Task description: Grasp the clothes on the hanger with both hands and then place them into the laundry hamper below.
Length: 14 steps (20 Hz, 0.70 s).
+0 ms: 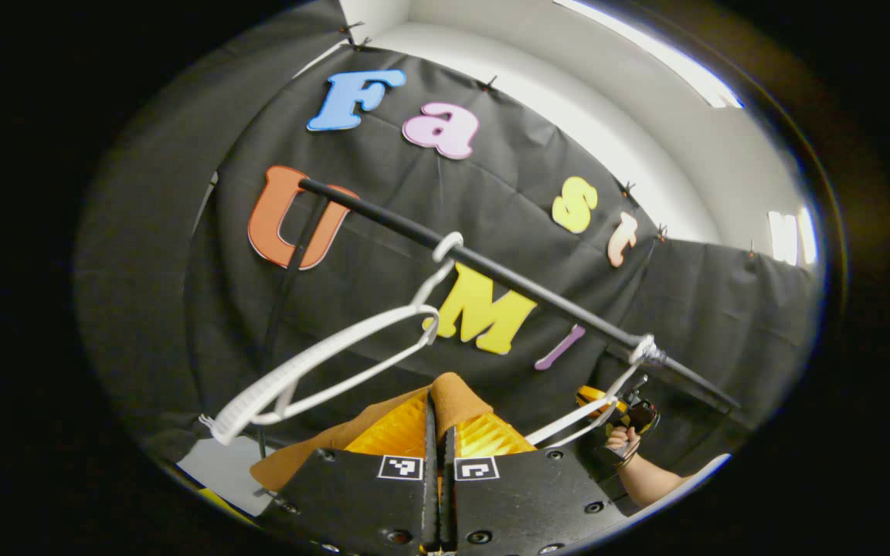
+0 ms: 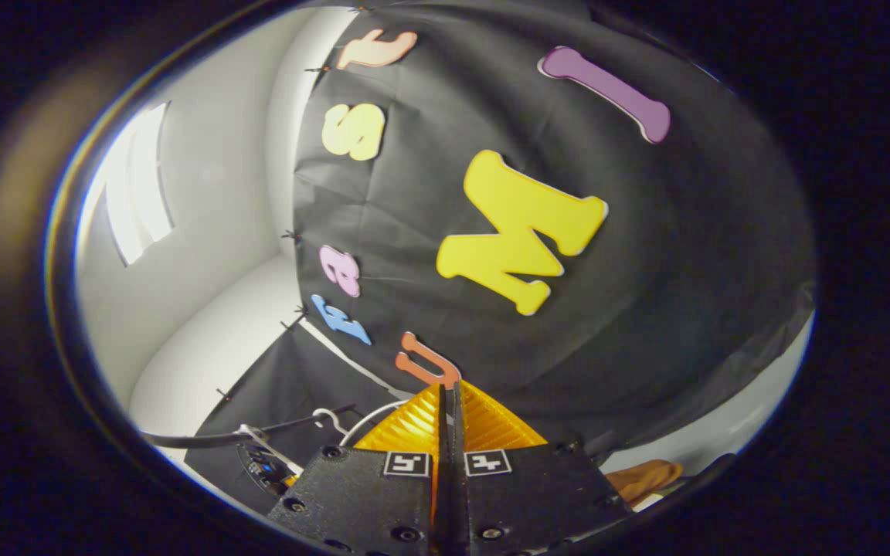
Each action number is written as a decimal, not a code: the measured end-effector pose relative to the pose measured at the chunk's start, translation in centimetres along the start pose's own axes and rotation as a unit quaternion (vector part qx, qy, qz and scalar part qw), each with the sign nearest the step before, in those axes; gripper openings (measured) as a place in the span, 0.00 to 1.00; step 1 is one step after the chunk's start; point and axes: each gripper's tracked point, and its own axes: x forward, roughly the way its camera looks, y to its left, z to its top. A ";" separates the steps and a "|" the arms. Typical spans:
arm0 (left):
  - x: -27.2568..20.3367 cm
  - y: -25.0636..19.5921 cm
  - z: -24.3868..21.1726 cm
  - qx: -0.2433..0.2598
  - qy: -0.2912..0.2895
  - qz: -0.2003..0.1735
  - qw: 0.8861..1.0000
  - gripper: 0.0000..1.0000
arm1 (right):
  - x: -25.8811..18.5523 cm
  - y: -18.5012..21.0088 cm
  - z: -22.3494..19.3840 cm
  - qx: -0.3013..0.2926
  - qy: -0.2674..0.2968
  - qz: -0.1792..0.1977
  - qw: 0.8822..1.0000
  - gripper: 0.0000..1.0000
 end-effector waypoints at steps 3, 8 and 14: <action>-0.5 -0.2 -1.4 0.003 0.009 0.002 1.000 0.07 | -0.8 -4.0 -4.5 0.011 0.030 -0.035 0.999 0.03; -1.7 2.8 -2.2 -0.019 -0.001 0.040 0.999 0.01 | -1.9 -7.7 -11.8 0.027 0.087 -0.072 0.993 0.04; -3.9 2.9 -7.0 -0.029 0.027 0.049 0.998 0.01 | -2.8 -7.5 -18.3 0.010 0.134 -0.086 0.987 0.04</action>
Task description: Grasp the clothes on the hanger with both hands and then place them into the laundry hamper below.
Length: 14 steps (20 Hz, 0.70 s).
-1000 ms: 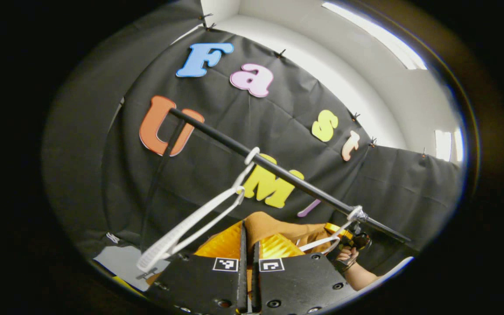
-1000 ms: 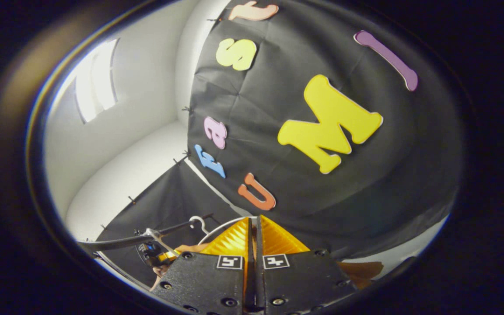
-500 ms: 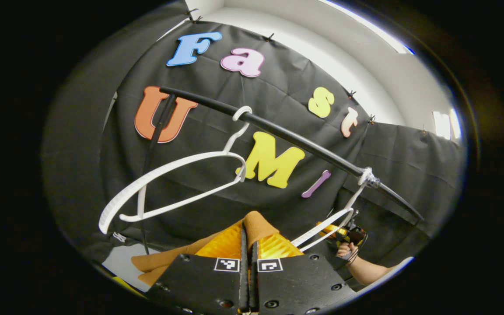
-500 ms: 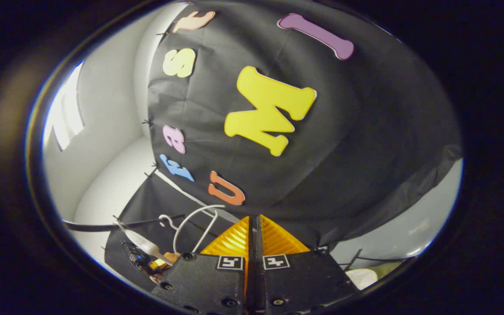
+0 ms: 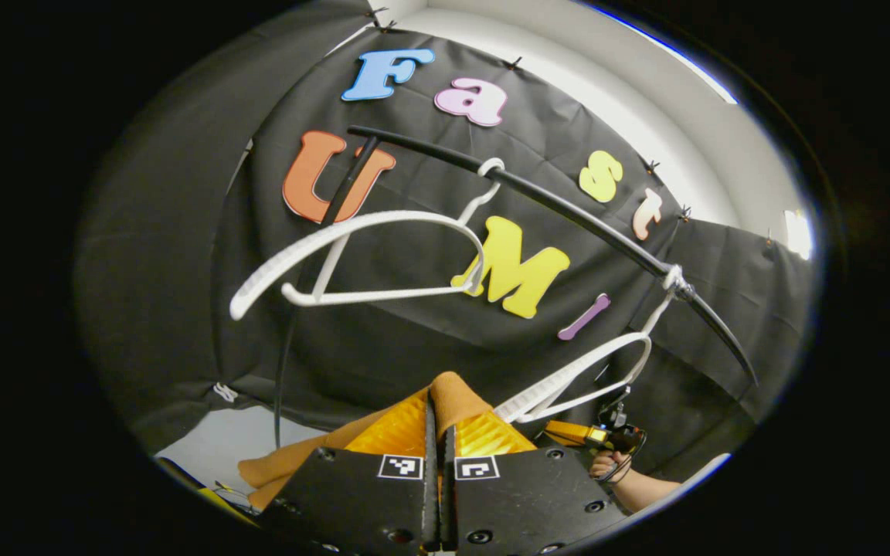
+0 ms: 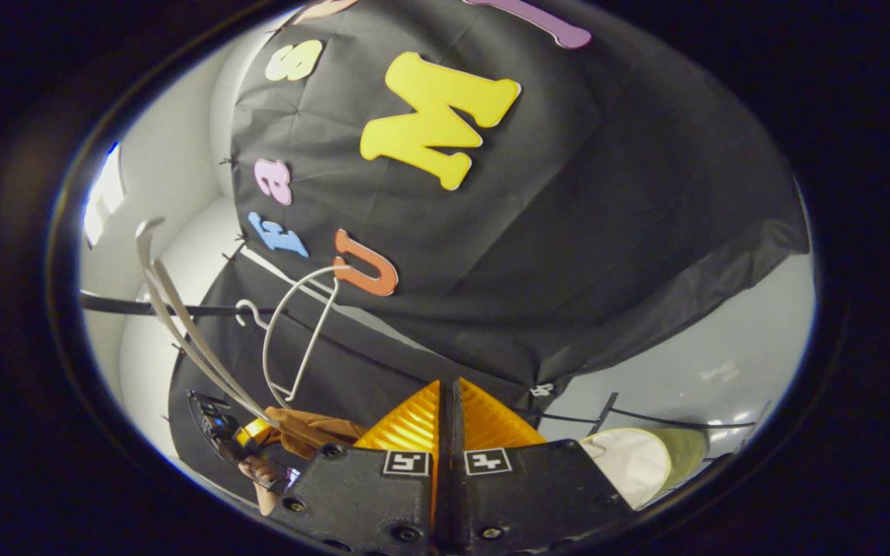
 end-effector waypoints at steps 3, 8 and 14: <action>-1.3 -1.5 -1.9 0.001 0.006 -0.014 1.000 0.01 | -0.2 0.6 -2.1 -0.002 0.010 -0.003 1.000 0.04; -2.3 -5.1 -4.4 0.036 0.019 -0.031 0.999 0.01 | -1.4 1.0 -4.6 -0.005 0.007 -0.018 1.000 0.04; -3.2 -11.1 -8.0 0.088 0.049 -0.074 0.992 0.01 | -4.1 1.2 -7.6 -0.008 0.003 -0.033 0.999 0.04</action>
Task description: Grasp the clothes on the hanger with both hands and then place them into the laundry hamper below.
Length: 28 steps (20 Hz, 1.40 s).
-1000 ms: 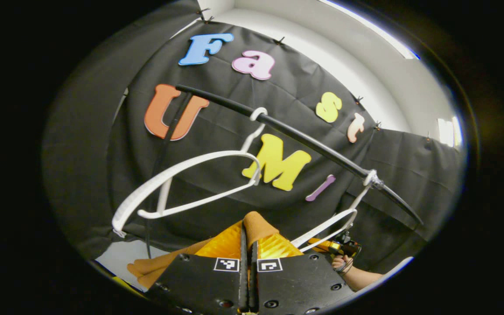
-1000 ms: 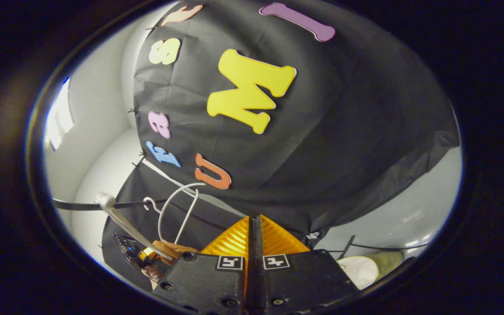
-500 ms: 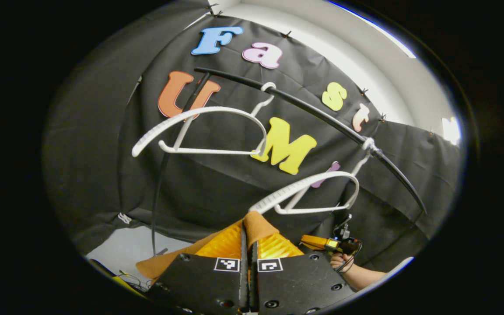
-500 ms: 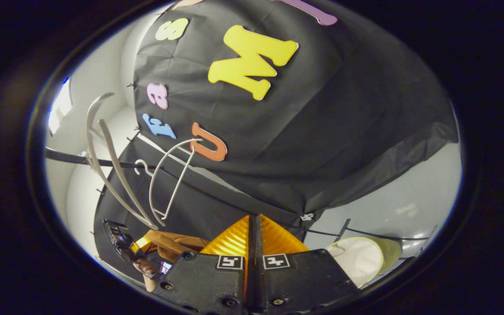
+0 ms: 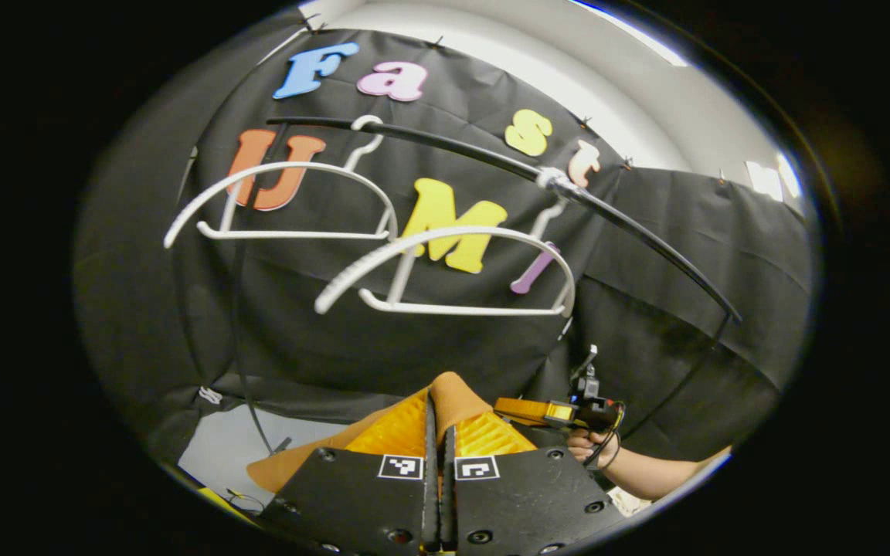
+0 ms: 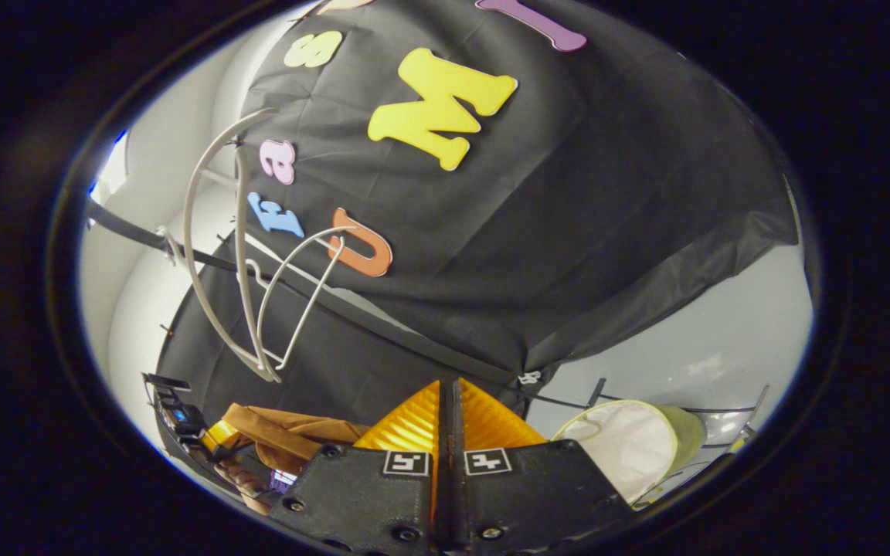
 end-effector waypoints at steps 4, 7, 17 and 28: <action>-0.2 -4.3 2.1 0.035 -0.021 -0.037 0.998 0.01 | -2.0 1.4 -1.0 -0.023 -0.004 0.001 1.000 0.04; 0.4 -5.7 1.0 0.030 -0.008 -0.058 0.998 0.01 | -3.3 2.7 -1.2 -0.025 -0.019 0.011 0.999 0.04; 7.5 -6.1 -11.3 0.033 0.102 -0.036 0.994 0.01 | -4.9 -0.3 -3.1 -0.036 -0.046 -0.056 0.997 0.04; 9.2 -2.3 -18.0 0.097 0.204 0.061 0.972 0.46 | -6.5 -1.8 -5.6 -0.146 -0.018 -0.174 0.974 0.61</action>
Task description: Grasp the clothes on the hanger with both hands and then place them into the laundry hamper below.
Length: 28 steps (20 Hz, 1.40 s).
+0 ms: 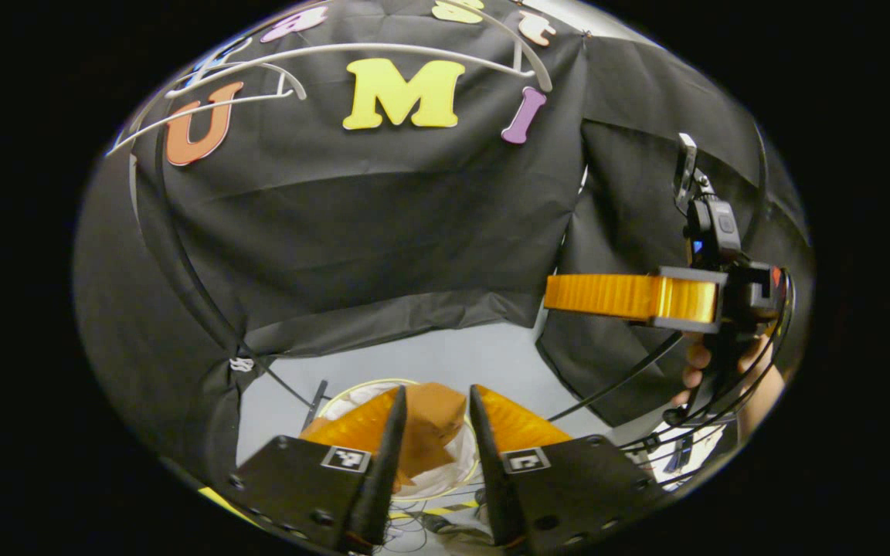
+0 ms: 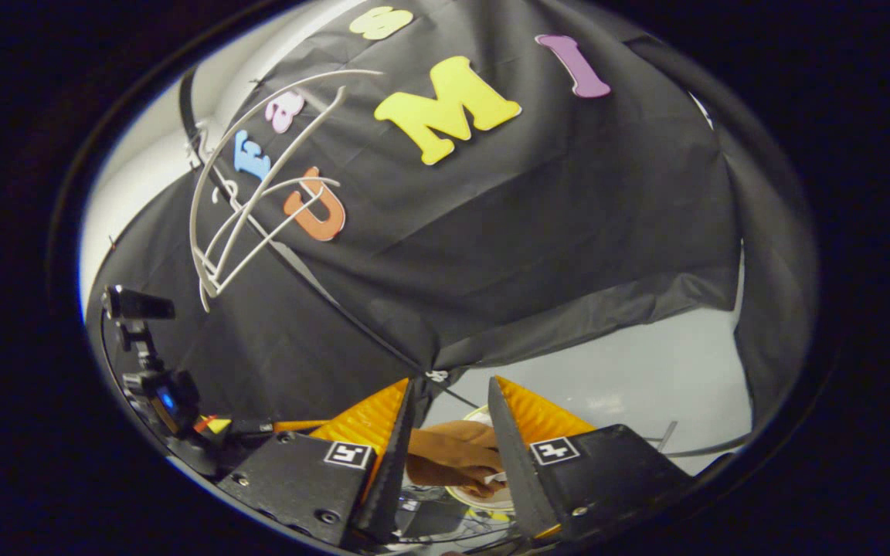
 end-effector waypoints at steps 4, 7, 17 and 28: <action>-3.7 2.5 2.4 -0.001 -0.030 0.032 0.999 0.82 | -1.5 2.7 0.4 -0.072 -0.021 -0.023 0.997 0.81; -6.8 3.9 4.5 -0.005 -0.066 0.047 0.997 0.89 | -3.6 6.0 1.2 -0.107 -0.048 -0.019 0.993 0.83; -20.3 4.6 10.3 0.020 -0.232 0.078 0.969 1.00 | -16.7 15.8 7.1 -0.184 -0.217 -0.044 0.958 0.89; -33.9 5.0 12.3 0.048 -0.368 0.134 0.919 0.94 | -30.4 19.7 9.4 -0.188 -0.356 -0.096 0.910 0.99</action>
